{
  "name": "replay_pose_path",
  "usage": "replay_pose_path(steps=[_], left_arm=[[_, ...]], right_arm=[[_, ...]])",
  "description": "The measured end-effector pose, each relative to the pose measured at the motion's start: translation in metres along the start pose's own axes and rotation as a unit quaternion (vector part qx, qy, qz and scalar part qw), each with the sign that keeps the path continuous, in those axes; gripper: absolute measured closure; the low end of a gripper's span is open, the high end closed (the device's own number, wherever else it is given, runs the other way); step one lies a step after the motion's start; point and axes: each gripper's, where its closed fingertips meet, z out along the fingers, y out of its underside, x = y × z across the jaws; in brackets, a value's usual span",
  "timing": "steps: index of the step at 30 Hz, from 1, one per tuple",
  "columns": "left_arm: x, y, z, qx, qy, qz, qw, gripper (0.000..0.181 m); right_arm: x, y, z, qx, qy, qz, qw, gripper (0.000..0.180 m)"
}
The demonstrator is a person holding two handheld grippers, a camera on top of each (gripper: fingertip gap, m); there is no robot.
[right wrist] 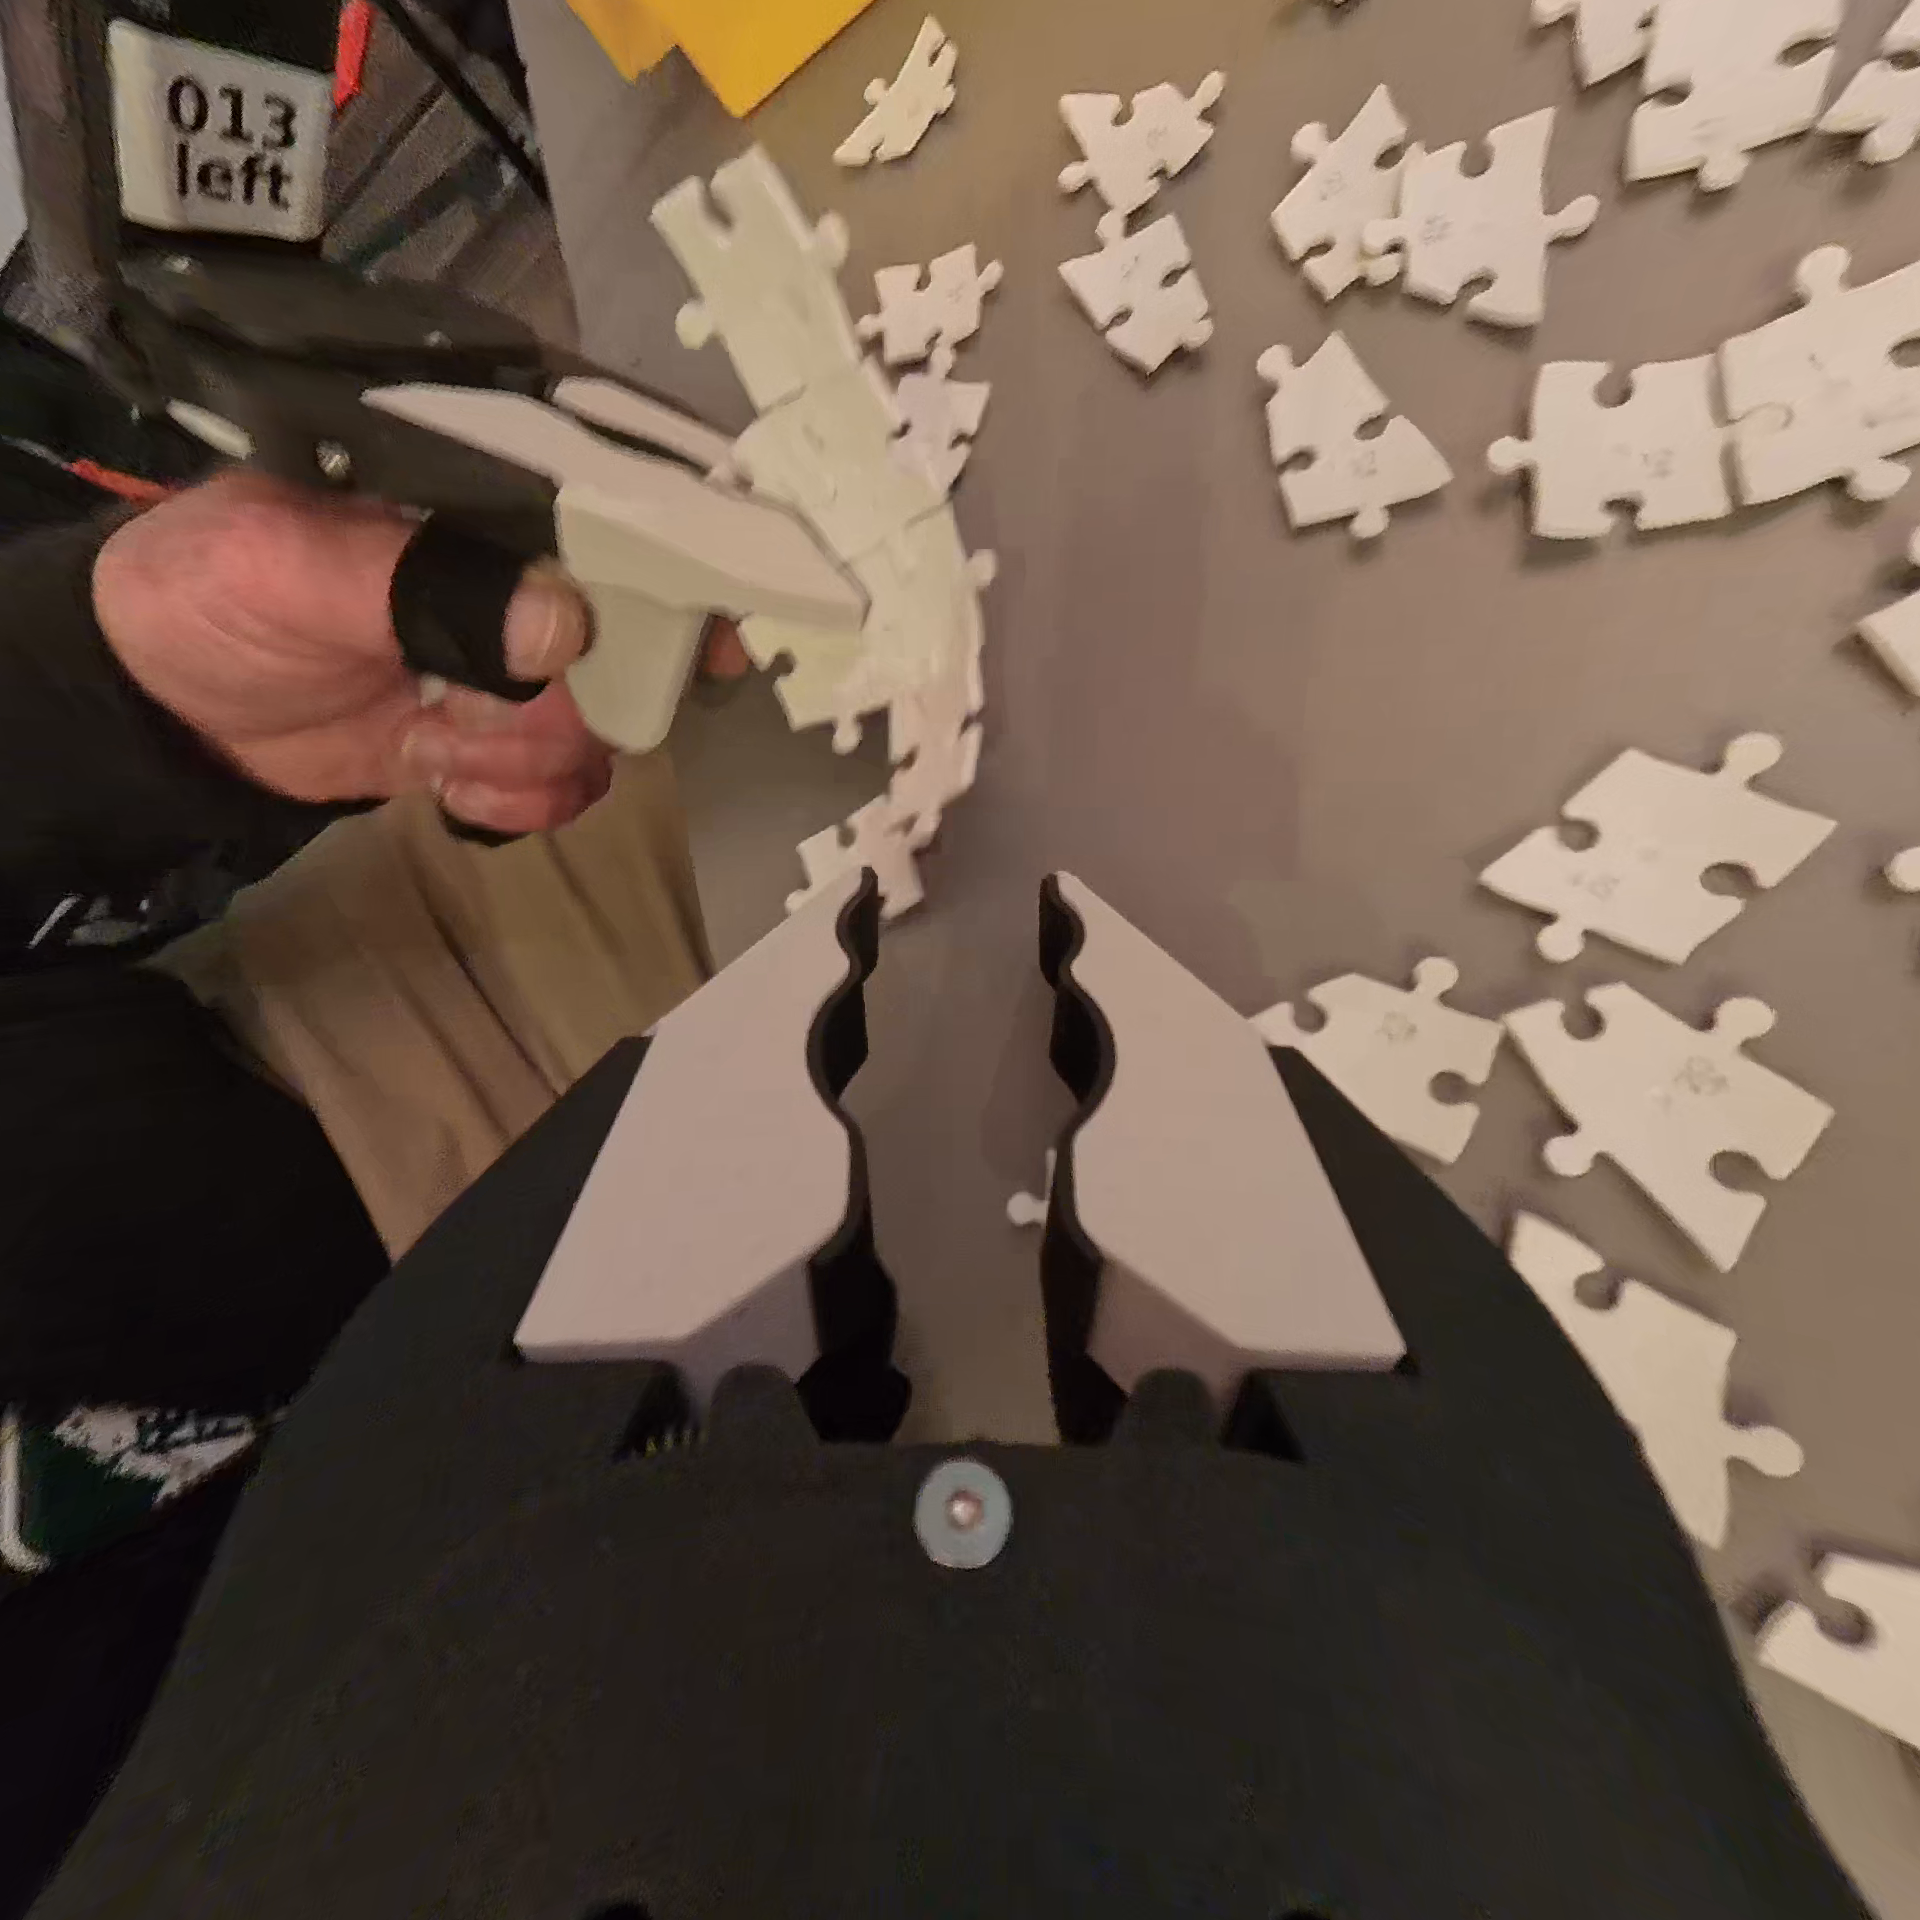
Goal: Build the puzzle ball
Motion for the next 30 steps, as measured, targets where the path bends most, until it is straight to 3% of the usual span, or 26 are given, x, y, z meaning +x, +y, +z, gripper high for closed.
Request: replay_pose_path(steps=[12,30], left_arm=[[-0.002,0.013,-0.002,0.023,-0.067,-0.009,0.997,0.178],[0.001,0.018,0.007,-0.018,-0.058,0.028,0.998,0.178]], right_arm=[[-0.027,0.022,0.010,-0.062,0.030,-0.136,0.988,0.166],[-0.023,0.026,0.019,-0.074,0.060,-0.175,0.980,0.177]])
